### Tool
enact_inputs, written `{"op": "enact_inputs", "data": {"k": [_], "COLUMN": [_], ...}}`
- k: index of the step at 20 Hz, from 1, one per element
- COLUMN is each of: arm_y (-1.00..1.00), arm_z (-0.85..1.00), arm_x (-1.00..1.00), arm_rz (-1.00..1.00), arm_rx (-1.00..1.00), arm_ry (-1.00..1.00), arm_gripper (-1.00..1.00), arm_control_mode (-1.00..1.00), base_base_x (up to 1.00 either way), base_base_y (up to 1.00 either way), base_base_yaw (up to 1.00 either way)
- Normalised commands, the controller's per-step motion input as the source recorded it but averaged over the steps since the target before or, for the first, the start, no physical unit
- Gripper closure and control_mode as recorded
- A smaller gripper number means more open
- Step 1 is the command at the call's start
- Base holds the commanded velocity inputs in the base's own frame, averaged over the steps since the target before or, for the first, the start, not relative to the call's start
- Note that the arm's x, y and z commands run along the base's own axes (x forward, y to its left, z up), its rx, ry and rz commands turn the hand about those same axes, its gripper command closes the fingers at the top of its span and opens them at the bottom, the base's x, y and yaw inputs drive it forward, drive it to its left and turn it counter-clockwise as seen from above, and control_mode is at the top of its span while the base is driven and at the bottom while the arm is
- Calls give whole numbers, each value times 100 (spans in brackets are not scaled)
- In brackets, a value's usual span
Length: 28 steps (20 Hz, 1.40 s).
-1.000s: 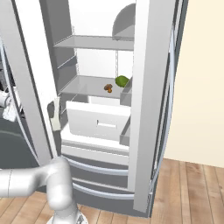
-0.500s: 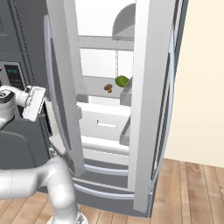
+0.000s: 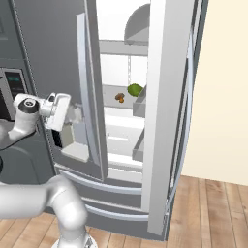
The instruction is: Place the mushroom in the correct fridge rack based on whether it is a fruit or vegetable. Finally, close the fridge door.
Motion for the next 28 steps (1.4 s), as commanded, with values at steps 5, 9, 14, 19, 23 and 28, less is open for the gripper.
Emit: {"op": "enact_inputs", "data": {"k": [5, 9, 14, 19, 23, 28], "arm_y": [-39, -37, -29, 10, -4, -71], "arm_z": [20, 14, 10, 67, 94, 78], "arm_x": [83, 93, 69, -65, -100, -100], "arm_rz": [41, 47, 50, 35, 19, 0], "arm_rx": [14, 16, 12, 0, 0, 6], "arm_ry": [-19, -19, -22, -45, -69, -71], "arm_gripper": [-100, -100, -100, -100, -100, -100], "arm_control_mode": [-100, -100, -100, -100, -100, -100], "base_base_x": [0, 0, 0, 0, 0, 0], "base_base_y": [0, 0, 0, 0, 0, 0], "base_base_yaw": [0, 0, 0, 0, 0, 0]}}
